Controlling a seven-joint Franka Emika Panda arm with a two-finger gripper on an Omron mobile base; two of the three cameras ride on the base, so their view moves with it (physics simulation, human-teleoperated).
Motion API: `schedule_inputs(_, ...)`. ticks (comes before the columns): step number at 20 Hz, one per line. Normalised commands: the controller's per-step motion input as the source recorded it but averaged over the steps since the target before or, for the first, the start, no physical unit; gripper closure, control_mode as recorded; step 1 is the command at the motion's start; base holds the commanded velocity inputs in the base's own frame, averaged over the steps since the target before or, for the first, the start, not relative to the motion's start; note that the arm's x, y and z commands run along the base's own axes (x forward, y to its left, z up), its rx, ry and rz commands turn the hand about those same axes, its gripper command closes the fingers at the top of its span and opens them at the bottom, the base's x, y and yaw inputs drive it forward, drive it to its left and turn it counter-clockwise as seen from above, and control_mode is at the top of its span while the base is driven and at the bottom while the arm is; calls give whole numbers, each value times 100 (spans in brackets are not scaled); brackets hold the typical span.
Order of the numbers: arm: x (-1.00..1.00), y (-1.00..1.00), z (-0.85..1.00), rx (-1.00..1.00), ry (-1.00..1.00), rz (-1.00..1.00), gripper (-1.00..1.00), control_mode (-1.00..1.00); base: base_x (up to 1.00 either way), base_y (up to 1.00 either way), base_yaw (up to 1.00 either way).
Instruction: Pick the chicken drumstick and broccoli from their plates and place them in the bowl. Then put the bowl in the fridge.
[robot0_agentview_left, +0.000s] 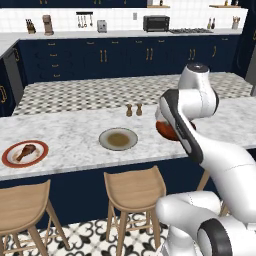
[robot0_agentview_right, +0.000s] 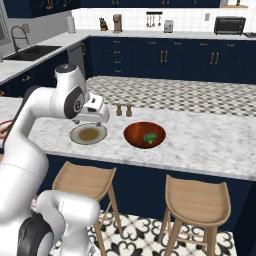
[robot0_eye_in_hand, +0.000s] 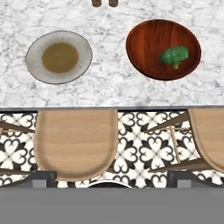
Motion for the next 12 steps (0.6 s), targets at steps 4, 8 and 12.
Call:
schedule_inputs(4, -8, 0, 0, 0, 1, 0, -100, -100, 0, 0, 0)
schedule_inputs(8, 0, 0, 0, 0, 0, 0, -100, -100, 0, 0, 0)
schedule_inputs(12, 0, 22, 0, 0, 0, 0, -100, 100, 0, 16, 0)
